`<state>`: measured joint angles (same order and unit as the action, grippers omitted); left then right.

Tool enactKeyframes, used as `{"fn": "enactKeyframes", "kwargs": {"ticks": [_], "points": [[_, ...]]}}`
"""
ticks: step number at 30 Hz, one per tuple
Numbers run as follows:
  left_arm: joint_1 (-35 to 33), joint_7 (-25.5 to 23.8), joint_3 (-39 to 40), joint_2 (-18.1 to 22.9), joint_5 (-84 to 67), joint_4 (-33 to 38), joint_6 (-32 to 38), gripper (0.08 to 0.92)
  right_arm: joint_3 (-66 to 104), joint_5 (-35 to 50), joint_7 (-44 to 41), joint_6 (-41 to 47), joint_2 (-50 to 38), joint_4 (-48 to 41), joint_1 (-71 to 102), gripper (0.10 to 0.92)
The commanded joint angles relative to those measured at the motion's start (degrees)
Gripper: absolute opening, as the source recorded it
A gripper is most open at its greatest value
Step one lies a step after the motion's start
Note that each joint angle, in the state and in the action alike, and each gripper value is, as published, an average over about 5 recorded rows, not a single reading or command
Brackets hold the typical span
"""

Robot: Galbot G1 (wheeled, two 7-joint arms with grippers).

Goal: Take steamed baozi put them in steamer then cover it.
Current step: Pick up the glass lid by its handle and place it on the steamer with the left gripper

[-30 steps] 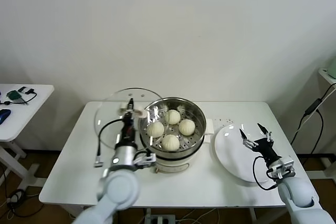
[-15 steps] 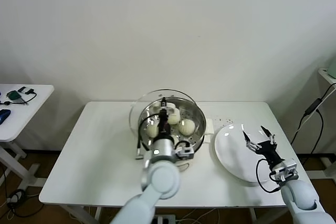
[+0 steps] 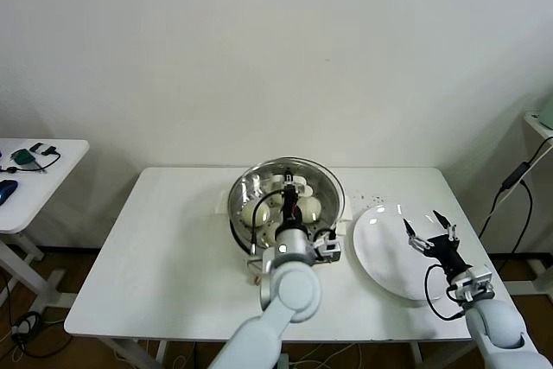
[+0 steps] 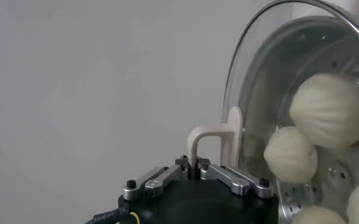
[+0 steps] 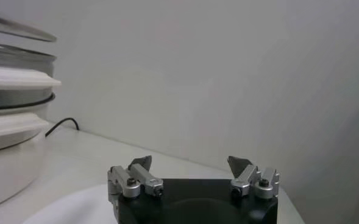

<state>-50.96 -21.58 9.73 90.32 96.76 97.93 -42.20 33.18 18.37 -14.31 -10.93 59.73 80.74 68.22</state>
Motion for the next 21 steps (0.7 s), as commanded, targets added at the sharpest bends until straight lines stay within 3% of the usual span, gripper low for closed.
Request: {"fn": "enactKeyframes", "kwargs": {"ticks": [1, 21], "points": [[0.0, 0.1, -2.0, 2.3, 0.9, -2.6, -2.8, 0.146, 0.0, -0.2, -0.1, -0.1, 0.2, -0.1, -0.2, 0.823], [0.0, 2.6, -2.7, 1.9, -0.6, -4.2, -2.8, 0.146, 0.3, -1.3, -0.9, -0.6, 0.3, -0.6, -0.3, 0.823]]}}
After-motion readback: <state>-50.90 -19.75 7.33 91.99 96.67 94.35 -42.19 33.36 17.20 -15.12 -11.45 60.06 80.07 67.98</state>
